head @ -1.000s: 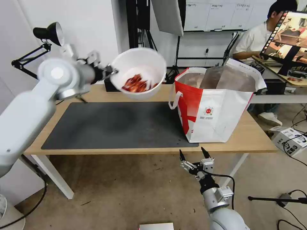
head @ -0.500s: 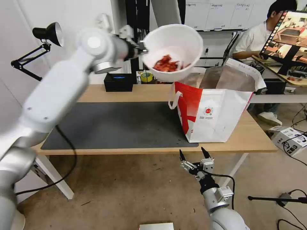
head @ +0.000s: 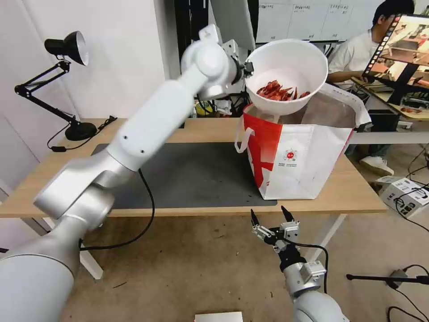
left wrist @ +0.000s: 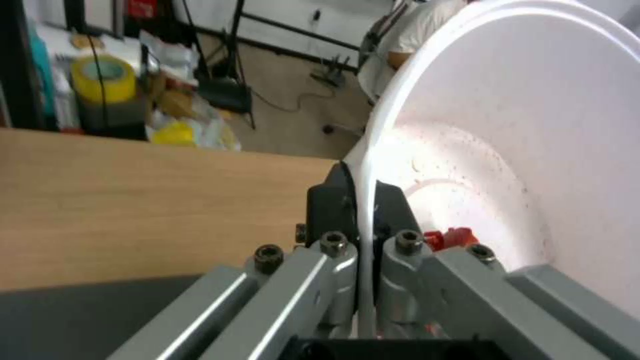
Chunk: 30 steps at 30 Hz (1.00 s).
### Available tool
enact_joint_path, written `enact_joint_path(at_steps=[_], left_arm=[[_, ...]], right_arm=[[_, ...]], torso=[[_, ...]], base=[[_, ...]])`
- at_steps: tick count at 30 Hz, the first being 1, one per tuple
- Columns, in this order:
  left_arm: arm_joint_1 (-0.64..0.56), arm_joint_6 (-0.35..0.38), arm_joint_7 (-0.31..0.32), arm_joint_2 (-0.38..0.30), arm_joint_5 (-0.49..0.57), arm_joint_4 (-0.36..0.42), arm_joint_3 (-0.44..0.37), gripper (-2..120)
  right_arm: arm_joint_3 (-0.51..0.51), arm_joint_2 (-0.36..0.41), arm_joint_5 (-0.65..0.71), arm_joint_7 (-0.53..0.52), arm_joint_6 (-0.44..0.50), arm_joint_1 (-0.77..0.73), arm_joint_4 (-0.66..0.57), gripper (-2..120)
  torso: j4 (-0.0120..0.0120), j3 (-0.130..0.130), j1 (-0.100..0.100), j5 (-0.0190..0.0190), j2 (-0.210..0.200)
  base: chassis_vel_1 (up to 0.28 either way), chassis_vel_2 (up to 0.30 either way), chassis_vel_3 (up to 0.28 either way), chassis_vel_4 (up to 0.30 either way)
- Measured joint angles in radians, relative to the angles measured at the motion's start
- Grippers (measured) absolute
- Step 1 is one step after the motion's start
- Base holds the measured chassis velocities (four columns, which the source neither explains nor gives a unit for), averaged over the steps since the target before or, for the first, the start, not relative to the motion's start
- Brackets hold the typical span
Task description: Pick up the trash from the table and place it into the takeout bag.
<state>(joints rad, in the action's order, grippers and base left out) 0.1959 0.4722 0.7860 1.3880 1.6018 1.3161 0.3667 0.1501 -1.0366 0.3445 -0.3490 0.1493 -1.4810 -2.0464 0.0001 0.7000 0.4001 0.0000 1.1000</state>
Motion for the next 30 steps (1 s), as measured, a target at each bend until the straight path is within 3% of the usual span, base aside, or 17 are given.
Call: enact_joint_path(at_steps=[4, 10, 16, 19, 26, 29, 30], left_arm=[[-0.013, -0.03, -0.025, 0.009, -0.072, -0.003, 0.021, 0], [-0.031, -0.112, -0.115, 0.007, -0.225, -0.013, 0.059, 0], [-0.037, -0.116, -0.209, -0.026, -0.267, 0.027, 0.102, 0], [-0.038, -0.099, -0.258, -0.046, -0.268, 0.056, 0.123, 0], [-0.038, -0.01, -0.287, -0.065, -0.228, 0.083, 0.138, 0], [-0.038, 0.046, -0.294, -0.082, -0.182, 0.109, 0.145, 15], [-0.038, 0.046, -0.294, -0.082, -0.182, 0.109, 0.145, 15]], right_arm=[[0.0, 0.0, 0.0, 0.0, 0.0, 0.0, 0.0, 100], [0.0, 0.0, 0.0, 0.0, 0.0, 0.0, 0.0, 100], [0.0, 0.0, 0.0, 0.0, 0.0, 0.0, 0.0, 100], [0.0, 0.0, 0.0, 0.0, 0.0, 0.0, 0.0, 100], [0.0, 0.0, 0.0, 0.0, 0.0, 0.0, 0.0, 100], [0.0, 0.0, 0.0, 0.0, 0.0, 0.0, 0.0, 100], [0.0, 0.0, 0.0, 0.0, 0.0, 0.0, 0.0, 100]], torso=[[-0.0001, 0.0, 0.0, 0.0001, 0.0], [-0.0001, 0.0, 0.0, 0.0, 0.0], [-0.0001, 0.0, 0.0, -0.0001, 0.0], [0.0, 0.0, 0.0, -0.0001, 0.0], [-0.0001, 0.0, 0.0, -0.0001, 0.0], [0.0, 0.0, 0.0, -0.0001, 0.0], [0.0, 0.0, 0.0, -0.0001, 0.0]], base=[[0.0, 0.0, 0.0, 0.0], [0.0, 0.0, 0.0, 0.0], [0.0, 0.0, 0.0, 0.0], [0.0, 0.0, 0.0, 0.0], [0.0, 0.0, 0.0, 0.0], [0.0, 0.0, 0.0, 0.0], [0.0, 0.0, 0.0, 0.0]])
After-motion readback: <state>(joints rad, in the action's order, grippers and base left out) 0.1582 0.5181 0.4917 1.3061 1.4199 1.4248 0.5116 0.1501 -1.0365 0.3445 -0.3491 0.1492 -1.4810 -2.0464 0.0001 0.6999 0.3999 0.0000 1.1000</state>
